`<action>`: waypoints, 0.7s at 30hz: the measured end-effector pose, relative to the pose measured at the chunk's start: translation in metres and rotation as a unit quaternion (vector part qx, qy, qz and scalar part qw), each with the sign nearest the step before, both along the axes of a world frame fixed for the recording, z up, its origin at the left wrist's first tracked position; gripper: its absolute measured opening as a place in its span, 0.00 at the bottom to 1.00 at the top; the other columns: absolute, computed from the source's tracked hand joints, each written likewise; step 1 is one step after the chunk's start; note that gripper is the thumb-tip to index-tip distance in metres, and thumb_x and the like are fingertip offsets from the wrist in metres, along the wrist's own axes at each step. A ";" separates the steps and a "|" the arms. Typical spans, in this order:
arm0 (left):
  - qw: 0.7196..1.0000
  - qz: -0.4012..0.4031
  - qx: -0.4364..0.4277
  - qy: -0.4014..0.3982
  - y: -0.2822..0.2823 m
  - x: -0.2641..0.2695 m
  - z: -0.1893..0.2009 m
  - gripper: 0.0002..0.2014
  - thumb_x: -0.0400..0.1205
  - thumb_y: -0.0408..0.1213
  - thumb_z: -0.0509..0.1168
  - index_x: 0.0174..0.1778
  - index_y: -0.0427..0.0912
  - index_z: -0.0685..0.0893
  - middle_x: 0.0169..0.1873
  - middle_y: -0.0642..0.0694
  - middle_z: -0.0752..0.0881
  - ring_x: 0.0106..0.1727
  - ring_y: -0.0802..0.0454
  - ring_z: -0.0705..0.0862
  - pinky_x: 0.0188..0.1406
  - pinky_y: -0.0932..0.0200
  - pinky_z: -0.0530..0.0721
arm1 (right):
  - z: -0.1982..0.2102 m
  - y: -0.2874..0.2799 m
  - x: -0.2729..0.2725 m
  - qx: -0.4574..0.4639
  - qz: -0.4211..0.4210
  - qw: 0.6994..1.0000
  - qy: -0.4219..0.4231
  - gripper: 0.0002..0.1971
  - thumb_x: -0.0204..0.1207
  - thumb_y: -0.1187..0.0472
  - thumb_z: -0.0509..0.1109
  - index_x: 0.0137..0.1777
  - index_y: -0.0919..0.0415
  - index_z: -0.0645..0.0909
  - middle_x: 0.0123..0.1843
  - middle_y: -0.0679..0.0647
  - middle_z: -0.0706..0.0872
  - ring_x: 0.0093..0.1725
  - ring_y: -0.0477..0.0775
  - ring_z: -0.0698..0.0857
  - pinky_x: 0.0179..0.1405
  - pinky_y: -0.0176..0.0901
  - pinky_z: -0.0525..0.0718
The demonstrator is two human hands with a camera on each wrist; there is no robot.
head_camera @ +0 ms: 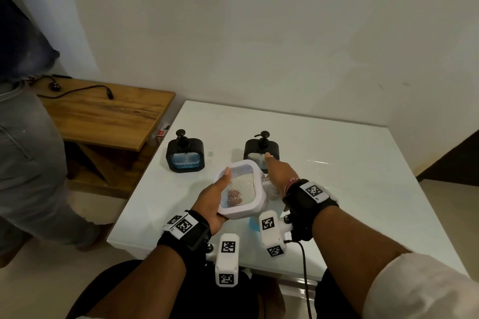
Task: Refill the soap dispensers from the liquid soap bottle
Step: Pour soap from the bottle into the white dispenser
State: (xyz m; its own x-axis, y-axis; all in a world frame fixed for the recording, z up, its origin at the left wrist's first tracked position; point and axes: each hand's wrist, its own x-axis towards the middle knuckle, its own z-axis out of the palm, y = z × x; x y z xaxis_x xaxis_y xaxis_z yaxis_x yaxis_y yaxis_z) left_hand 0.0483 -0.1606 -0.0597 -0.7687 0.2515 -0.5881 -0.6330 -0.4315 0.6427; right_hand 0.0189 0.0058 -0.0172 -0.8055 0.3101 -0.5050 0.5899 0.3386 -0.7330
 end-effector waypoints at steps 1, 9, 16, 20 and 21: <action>1.000 0.000 -0.005 -0.002 0.000 -0.001 0.000 0.28 0.81 0.55 0.68 0.72 0.41 0.84 0.64 0.35 0.89 0.64 0.36 0.88 0.61 0.39 0.87 | 0.000 0.000 0.000 0.018 0.007 1.000 -0.008 0.28 0.87 0.43 0.50 0.74 0.63 0.76 0.71 0.64 0.79 0.68 0.62 0.78 0.69 0.47 0.71; 1.000 -0.001 -0.010 0.004 -0.001 0.000 -0.003 0.33 0.73 0.56 0.71 0.71 0.42 0.85 0.64 0.35 0.90 0.64 0.36 0.88 0.71 0.34 0.83 | 0.004 0.004 -0.002 -0.035 0.016 0.999 -0.005 0.25 0.87 0.43 0.50 0.64 0.61 0.79 0.55 0.58 0.84 0.54 0.57 0.83 0.68 0.48 0.74; 1.000 -0.009 -0.005 -0.012 0.000 -0.002 0.001 0.23 0.86 0.54 0.65 0.70 0.42 0.84 0.57 0.37 0.92 0.55 0.39 0.90 0.52 0.42 0.88 | 0.001 -0.002 0.001 0.042 0.026 0.999 -0.025 0.30 0.86 0.41 0.50 0.75 0.63 0.75 0.71 0.64 0.79 0.69 0.63 0.78 0.70 0.49 0.71; 1.000 -0.005 -0.004 -0.012 0.000 0.001 0.001 0.28 0.81 0.55 0.68 0.72 0.42 0.84 0.61 0.36 0.91 0.63 0.36 0.89 0.60 0.38 0.87 | 0.003 0.000 0.000 -0.005 0.014 1.000 -0.007 0.29 0.86 0.41 0.52 0.75 0.62 0.75 0.72 0.63 0.79 0.70 0.63 0.78 0.74 0.49 0.71; 1.000 -0.004 -0.003 -0.011 0.000 0.001 0.001 0.26 0.82 0.55 0.68 0.70 0.42 0.85 0.59 0.37 0.92 0.61 0.37 0.89 0.59 0.39 0.87 | 0.004 0.000 0.000 -0.035 0.012 0.999 -0.002 0.28 0.86 0.42 0.52 0.75 0.62 0.75 0.72 0.62 0.79 0.69 0.62 0.78 0.73 0.50 0.72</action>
State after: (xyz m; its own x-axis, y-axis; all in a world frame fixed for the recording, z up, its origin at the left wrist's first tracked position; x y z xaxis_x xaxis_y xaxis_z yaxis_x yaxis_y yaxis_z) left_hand 0.0497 -0.1603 -0.0583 -0.7542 0.2540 -0.6055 -0.6496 -0.4232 0.6316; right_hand 0.0187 0.0059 -0.0136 -0.8109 0.2537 -0.5274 0.5843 0.3010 -0.7536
